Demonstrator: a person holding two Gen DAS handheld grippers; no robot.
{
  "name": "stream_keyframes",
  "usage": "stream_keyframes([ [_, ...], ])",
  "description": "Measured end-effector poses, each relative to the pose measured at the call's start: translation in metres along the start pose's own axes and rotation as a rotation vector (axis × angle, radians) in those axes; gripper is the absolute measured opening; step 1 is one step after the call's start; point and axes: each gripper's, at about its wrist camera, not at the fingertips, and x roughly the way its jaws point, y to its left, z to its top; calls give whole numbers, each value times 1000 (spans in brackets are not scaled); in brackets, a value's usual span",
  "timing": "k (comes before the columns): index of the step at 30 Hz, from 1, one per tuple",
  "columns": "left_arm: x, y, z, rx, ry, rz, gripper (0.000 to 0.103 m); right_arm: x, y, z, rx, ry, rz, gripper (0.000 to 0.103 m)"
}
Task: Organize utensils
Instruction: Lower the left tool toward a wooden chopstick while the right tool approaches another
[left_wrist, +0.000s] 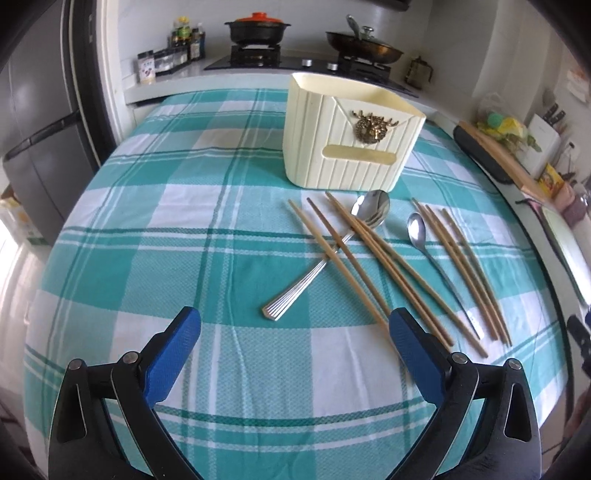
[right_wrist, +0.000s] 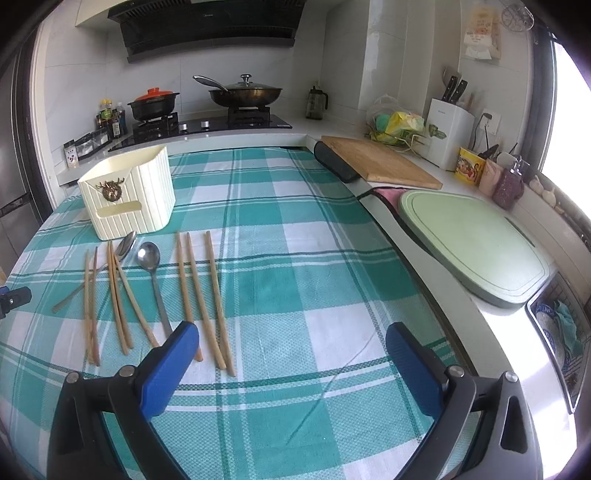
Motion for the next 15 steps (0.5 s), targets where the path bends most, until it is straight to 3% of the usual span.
stream_keyframes([
  [8,43,-33,-1,-11,22,167,102,15,9,8,-50,-13,48,103],
  [15,62,-33,-4,-38,40,229,102,35,3,9,-65,21,57,103],
])
